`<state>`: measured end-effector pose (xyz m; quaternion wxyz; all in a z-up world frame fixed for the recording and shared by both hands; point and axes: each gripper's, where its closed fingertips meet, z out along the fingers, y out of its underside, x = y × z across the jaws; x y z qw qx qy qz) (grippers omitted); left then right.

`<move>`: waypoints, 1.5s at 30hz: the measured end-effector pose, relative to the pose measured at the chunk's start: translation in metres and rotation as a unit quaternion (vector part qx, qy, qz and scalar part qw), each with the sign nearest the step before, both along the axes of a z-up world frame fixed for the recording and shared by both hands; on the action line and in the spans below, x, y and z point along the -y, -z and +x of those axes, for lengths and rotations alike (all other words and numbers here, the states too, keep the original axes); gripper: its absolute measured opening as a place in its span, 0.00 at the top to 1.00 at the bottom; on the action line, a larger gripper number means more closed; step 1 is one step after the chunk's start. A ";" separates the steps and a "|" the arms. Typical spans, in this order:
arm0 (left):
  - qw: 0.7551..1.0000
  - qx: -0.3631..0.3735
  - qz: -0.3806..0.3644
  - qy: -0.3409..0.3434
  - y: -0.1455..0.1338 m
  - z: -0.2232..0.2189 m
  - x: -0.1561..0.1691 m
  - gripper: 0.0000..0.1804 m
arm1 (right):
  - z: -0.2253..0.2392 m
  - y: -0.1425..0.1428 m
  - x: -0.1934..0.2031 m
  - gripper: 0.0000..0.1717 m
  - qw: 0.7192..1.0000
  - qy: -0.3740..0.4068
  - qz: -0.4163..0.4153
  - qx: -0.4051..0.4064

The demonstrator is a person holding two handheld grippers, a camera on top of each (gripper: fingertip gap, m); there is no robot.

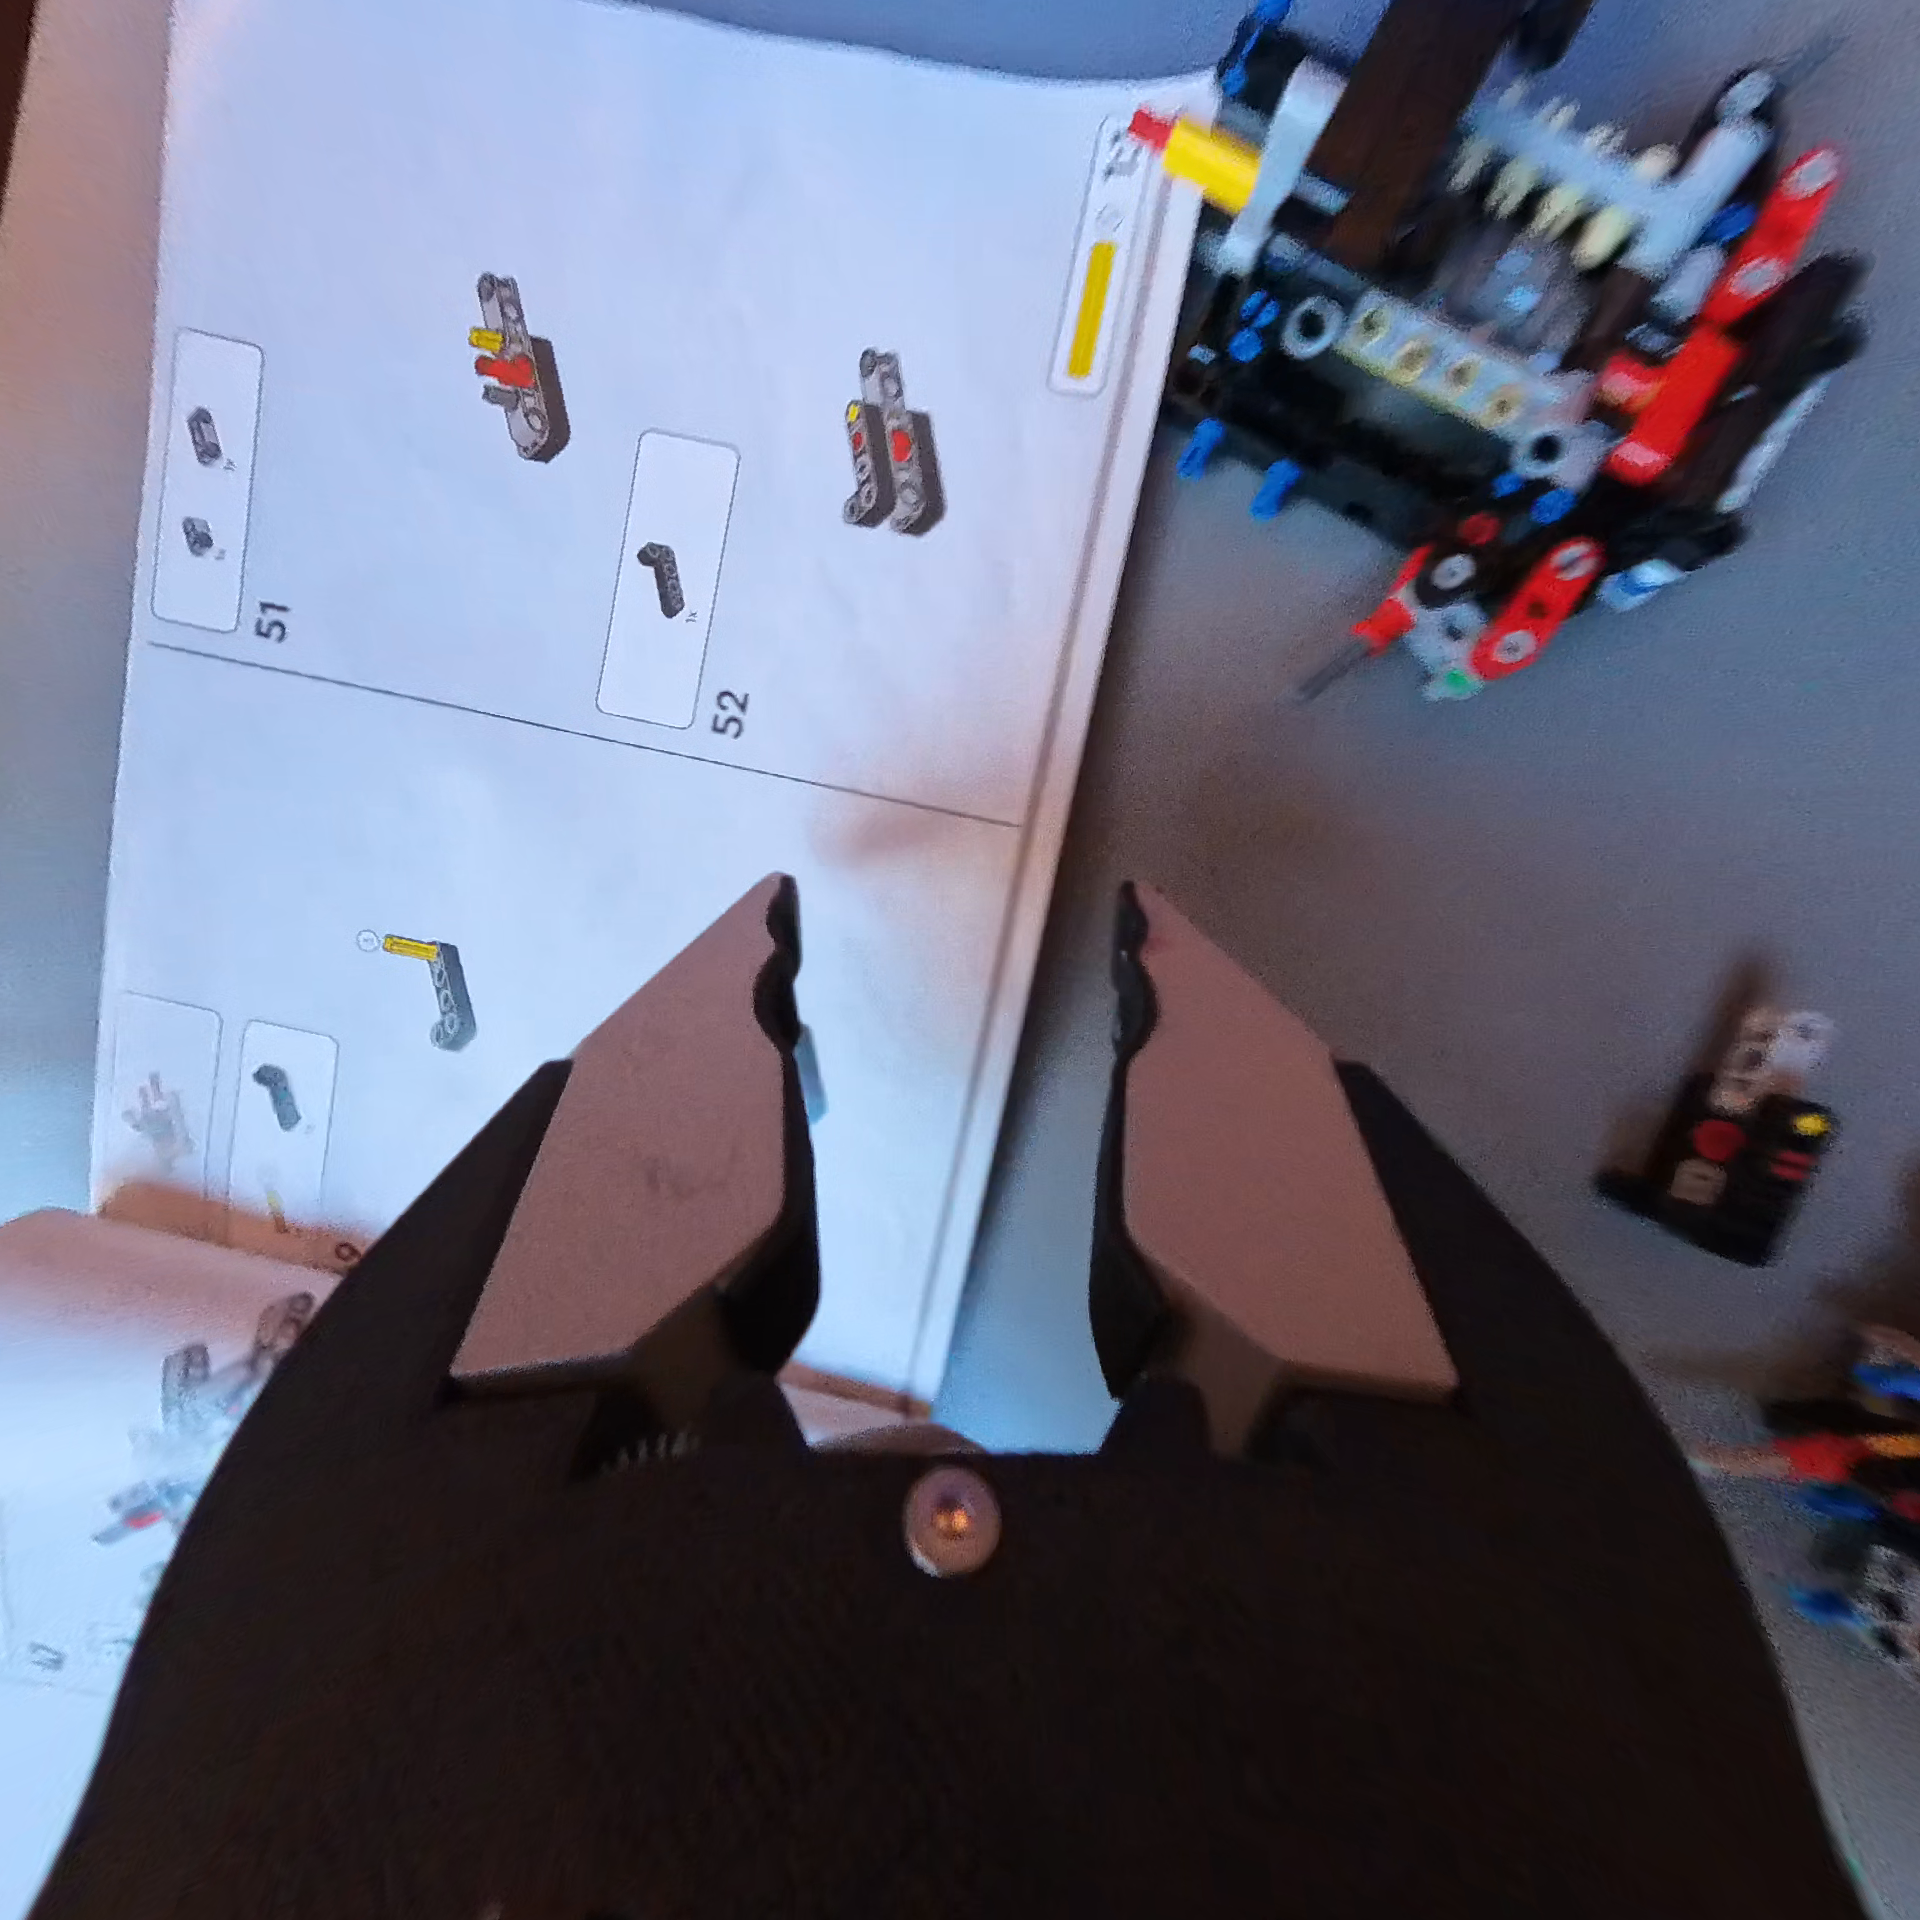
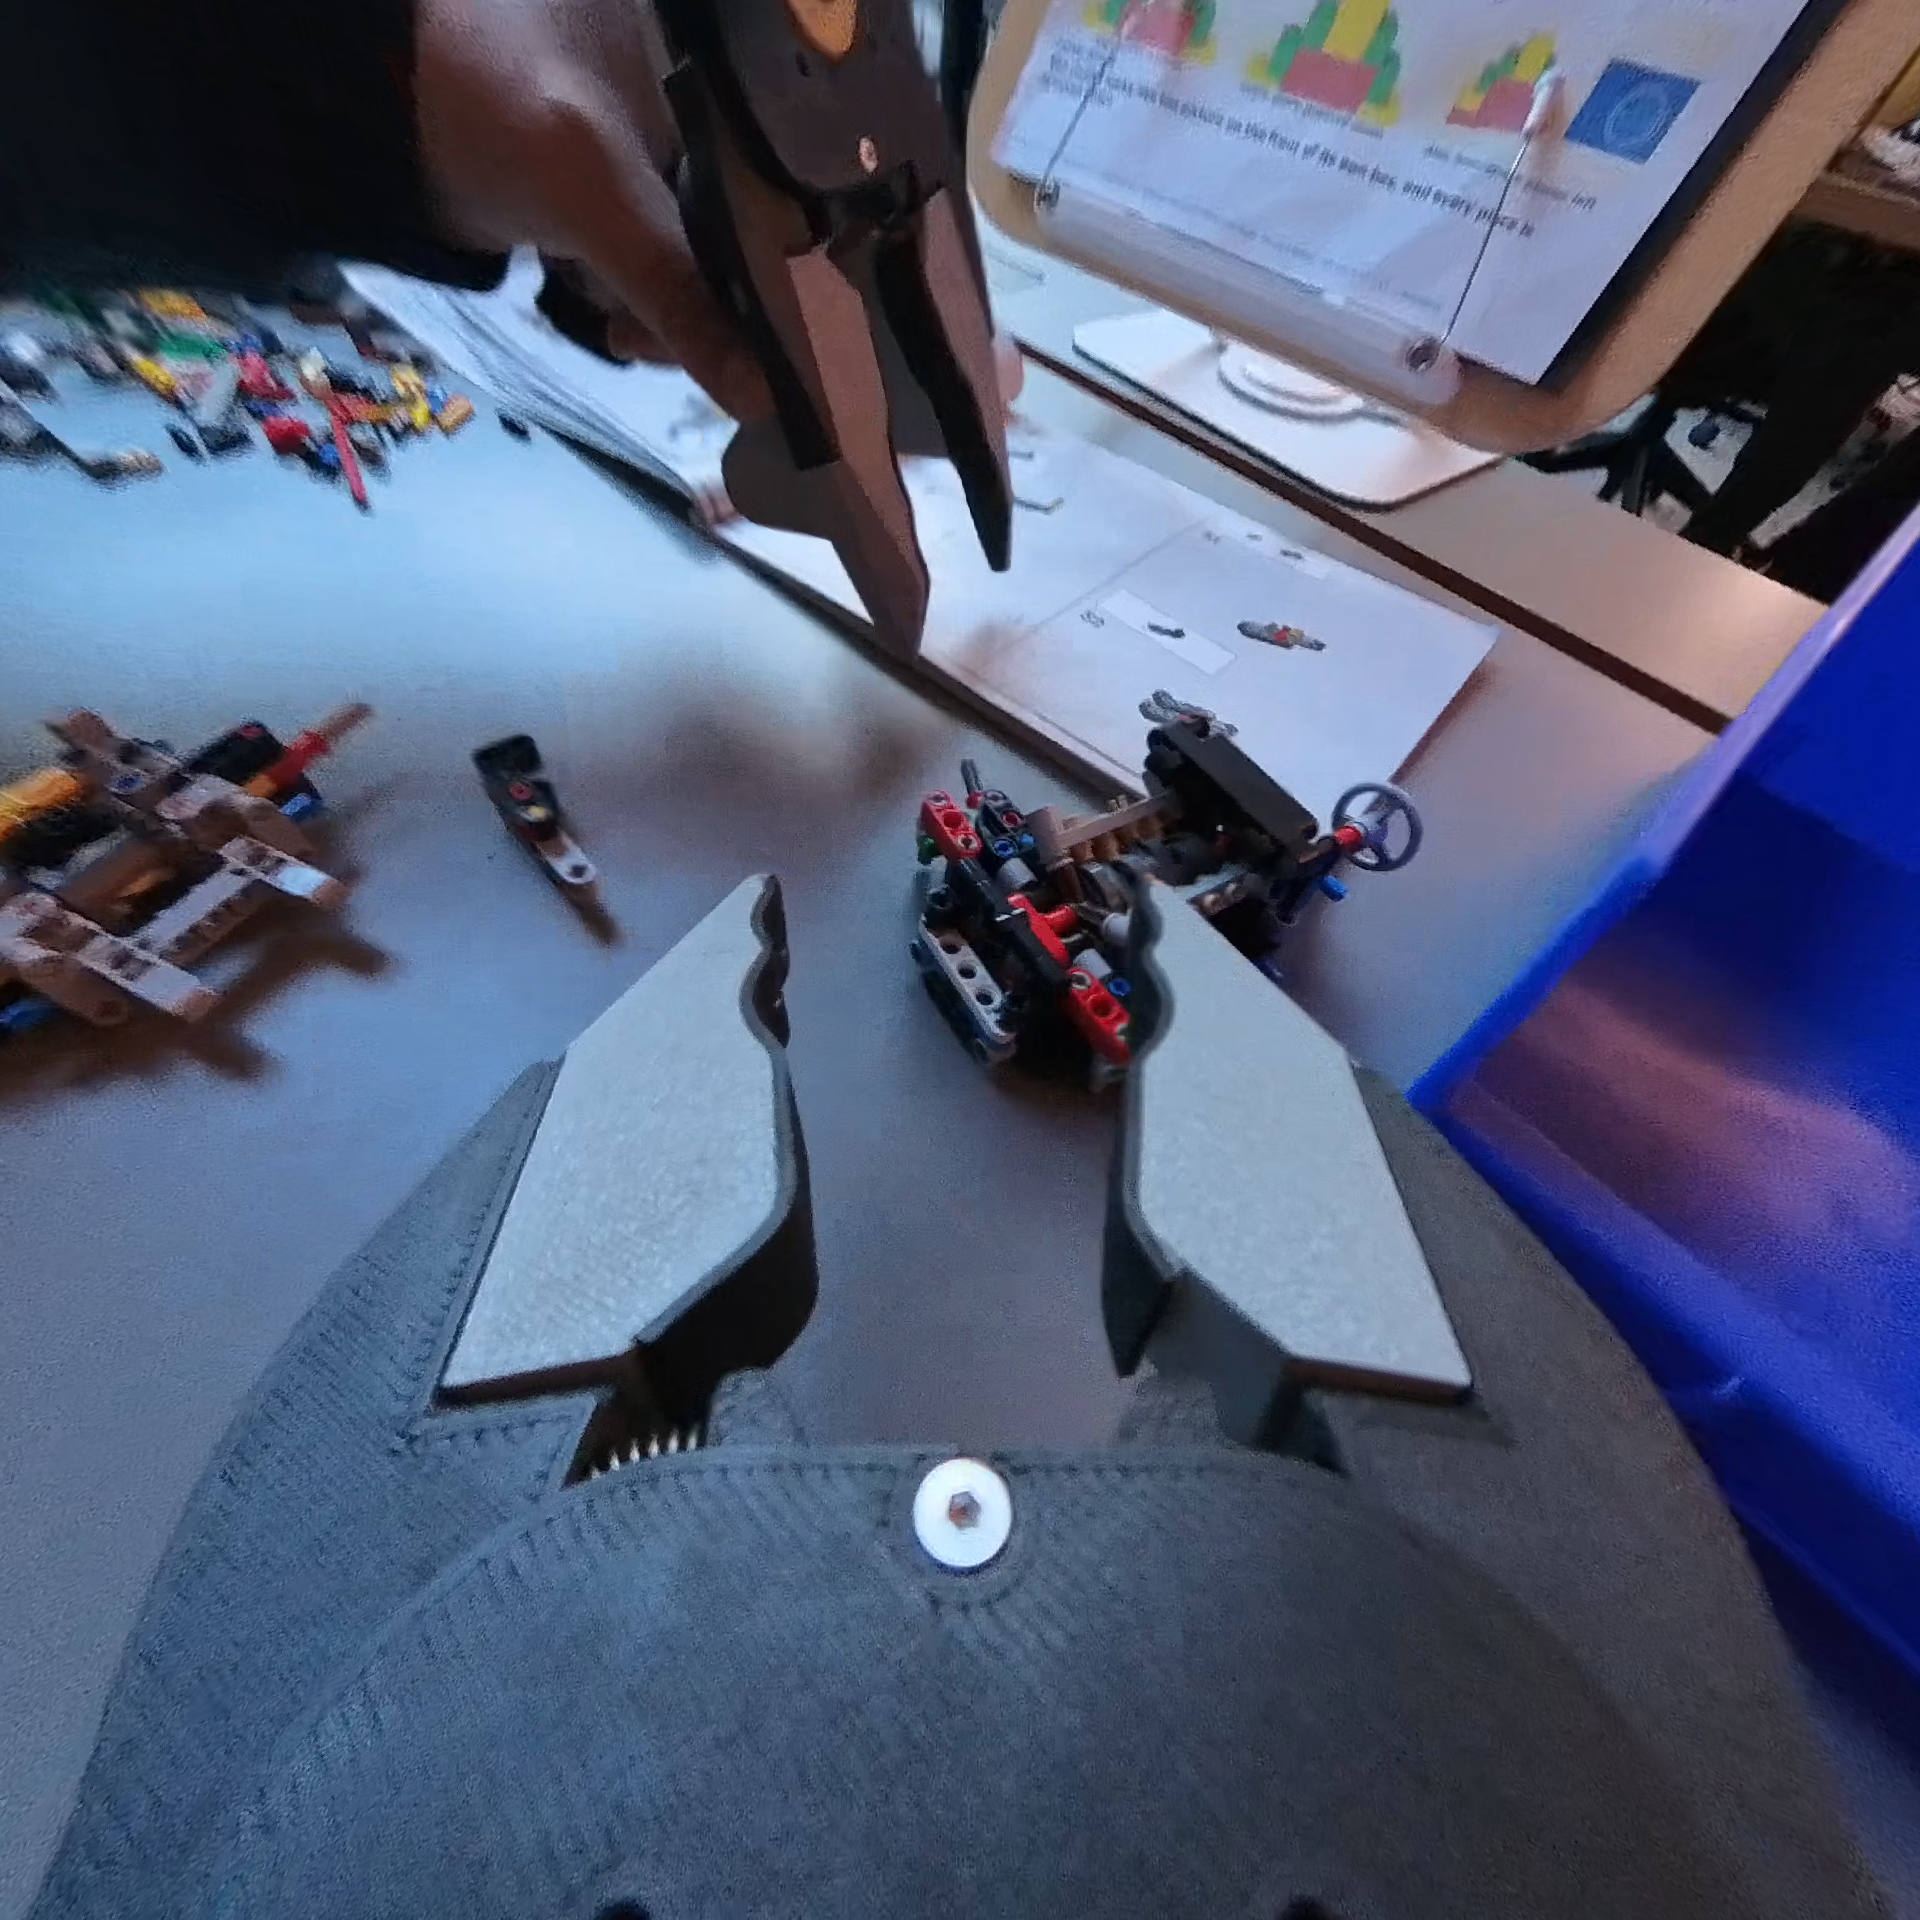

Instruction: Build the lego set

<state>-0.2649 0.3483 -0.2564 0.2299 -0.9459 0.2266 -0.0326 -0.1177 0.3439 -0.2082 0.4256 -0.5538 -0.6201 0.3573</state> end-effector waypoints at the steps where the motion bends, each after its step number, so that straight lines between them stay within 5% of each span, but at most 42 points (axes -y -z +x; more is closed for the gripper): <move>1: 1.000 -0.011 -0.006 0.005 0.006 -0.004 -0.001 0.67 | -0.004 0.002 -0.004 0.64 1.000 0.002 0.024 0.015; 8: 0.998 0.050 -0.007 0.041 0.006 -0.002 0.002 0.82 | -0.021 0.043 -0.003 0.78 0.975 -0.073 0.108 0.182; 15: 0.993 0.102 -0.016 0.052 0.007 0.003 0.015 0.97 | 0.016 0.041 0.007 0.85 0.966 -0.089 0.118 0.212; 22: 0.987 0.156 -0.023 0.026 0.007 0.001 0.020 1.00 | 0.059 0.039 0.020 0.85 0.979 -0.074 0.065 0.180; 28: 0.991 0.133 -0.011 0.002 0.006 -0.008 0.016 1.00 | 0.070 0.028 0.025 0.85 0.989 -0.079 0.030 0.122; 33: 0.995 0.102 0.017 0.003 -0.004 0.014 -0.022 0.65 | 0.070 0.007 0.011 0.87 0.998 -0.061 0.025 0.024; 36: 0.997 0.074 0.019 0.015 -0.001 0.031 -0.053 0.57 | 0.071 0.001 0.001 0.90 0.998 -0.043 0.029 -0.016; 45: 0.998 0.062 0.015 0.030 0.009 0.019 -0.082 0.87 | 0.074 -0.003 -0.002 0.91 0.998 -0.047 0.018 -0.033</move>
